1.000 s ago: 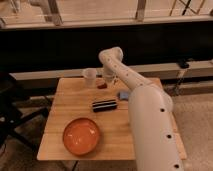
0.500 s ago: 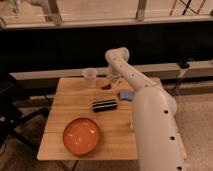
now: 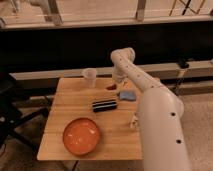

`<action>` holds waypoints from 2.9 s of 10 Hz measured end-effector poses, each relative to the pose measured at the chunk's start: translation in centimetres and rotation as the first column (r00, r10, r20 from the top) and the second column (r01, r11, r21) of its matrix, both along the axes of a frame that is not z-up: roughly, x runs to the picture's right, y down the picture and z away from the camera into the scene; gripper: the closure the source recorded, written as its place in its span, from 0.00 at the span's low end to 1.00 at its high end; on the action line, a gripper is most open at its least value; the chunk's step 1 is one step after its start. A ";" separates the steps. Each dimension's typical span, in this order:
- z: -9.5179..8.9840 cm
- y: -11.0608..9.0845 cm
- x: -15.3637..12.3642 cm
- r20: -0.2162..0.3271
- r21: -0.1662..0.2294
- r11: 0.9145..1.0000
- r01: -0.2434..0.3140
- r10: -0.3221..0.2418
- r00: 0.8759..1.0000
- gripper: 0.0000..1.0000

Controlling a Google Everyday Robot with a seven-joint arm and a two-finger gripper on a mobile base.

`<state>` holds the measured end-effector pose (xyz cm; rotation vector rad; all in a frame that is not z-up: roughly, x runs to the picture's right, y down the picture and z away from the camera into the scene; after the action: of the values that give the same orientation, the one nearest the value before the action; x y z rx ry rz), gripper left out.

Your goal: Place the pepper on the white sponge

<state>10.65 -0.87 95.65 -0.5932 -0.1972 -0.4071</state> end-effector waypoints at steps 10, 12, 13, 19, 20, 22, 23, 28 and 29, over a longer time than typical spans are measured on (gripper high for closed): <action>-0.1 1.2 2.9 -0.025 -0.013 1.000 0.006 -0.006 1.000 1.00; 0.5 1.0 3.6 -0.039 -0.020 1.000 0.006 -0.007 0.999 1.00; 0.8 1.0 3.9 -0.046 -0.023 1.000 0.008 -0.009 0.999 1.00; 0.8 1.8 6.9 -0.079 -0.035 0.999 0.010 -0.013 0.997 1.00; 0.7 2.0 7.1 -0.078 -0.039 0.999 0.012 -0.015 0.997 1.00; 0.7 2.7 7.9 -0.080 -0.049 0.999 0.011 -0.015 0.997 1.00; 0.7 2.8 8.0 -0.078 -0.053 0.999 0.013 -0.017 0.997 1.00; 0.9 3.4 7.3 -0.057 -0.073 0.997 0.037 -0.041 0.998 0.96; 0.9 3.5 7.1 -0.051 -0.079 0.996 0.042 -0.046 0.998 0.87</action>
<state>17.75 2.63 96.56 -0.6847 -0.1504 -0.4276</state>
